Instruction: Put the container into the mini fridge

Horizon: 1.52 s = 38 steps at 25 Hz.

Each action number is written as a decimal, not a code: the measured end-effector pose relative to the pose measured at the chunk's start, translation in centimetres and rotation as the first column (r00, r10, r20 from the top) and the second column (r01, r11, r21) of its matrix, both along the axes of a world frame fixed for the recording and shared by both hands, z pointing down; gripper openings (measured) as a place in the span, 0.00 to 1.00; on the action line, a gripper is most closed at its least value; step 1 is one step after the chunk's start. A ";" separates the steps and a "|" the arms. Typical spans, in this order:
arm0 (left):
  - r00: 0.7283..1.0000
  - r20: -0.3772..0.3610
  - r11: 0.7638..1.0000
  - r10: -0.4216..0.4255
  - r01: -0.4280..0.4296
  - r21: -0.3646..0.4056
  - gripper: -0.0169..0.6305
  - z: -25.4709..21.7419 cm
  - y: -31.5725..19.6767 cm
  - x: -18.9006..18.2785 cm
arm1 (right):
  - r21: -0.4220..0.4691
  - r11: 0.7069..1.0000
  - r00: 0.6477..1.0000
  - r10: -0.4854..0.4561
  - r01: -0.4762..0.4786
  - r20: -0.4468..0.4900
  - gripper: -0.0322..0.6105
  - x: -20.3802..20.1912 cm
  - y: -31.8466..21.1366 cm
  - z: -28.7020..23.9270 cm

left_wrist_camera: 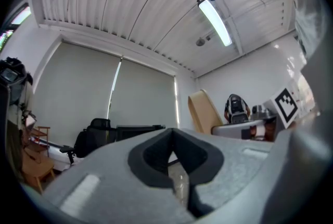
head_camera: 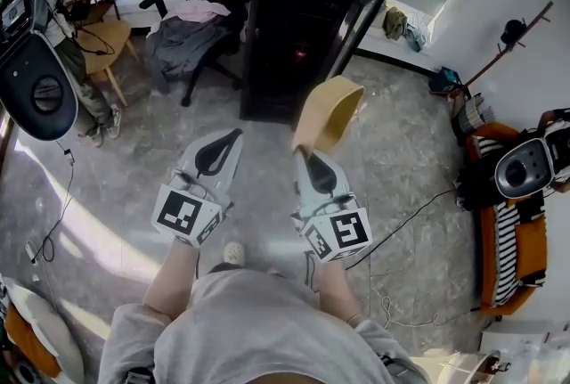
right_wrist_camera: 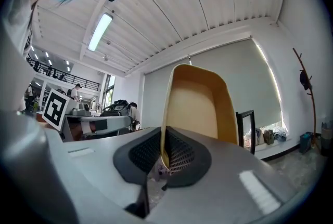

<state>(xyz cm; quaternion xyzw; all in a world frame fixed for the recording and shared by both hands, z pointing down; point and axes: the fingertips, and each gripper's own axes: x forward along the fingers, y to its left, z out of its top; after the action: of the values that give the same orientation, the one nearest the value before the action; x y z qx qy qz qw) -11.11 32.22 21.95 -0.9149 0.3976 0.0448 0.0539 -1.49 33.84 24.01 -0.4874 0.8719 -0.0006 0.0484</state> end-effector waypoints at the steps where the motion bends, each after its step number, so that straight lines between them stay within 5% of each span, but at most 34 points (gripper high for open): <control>1: 1.000 -0.001 1.000 0.004 -0.004 0.003 0.03 -0.1 -0.5 -0.4 | 0.001 1.000 1.000 0.004 -0.004 0.001 0.06 -0.5 -0.5 0.0; 15: 0.999 -0.008 0.999 0.033 -0.033 -0.004 0.03 0.7 -7.1 -3.3 | -0.005 0.999 0.999 0.043 -0.043 0.029 0.07 -3.7 -6.4 0.4; 38: 0.997 -0.028 0.997 -0.076 0.077 0.009 0.03 -0.3 -21.9 4.7 | 0.010 0.996 0.996 -0.087 0.088 -0.017 0.07 4.5 -22.6 -0.2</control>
<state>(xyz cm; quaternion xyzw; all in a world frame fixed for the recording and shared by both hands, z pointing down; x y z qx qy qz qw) -6.45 10.34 21.63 -0.8980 0.4328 0.0576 0.0546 3.04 11.20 23.83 -0.4484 0.8927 0.0059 0.0440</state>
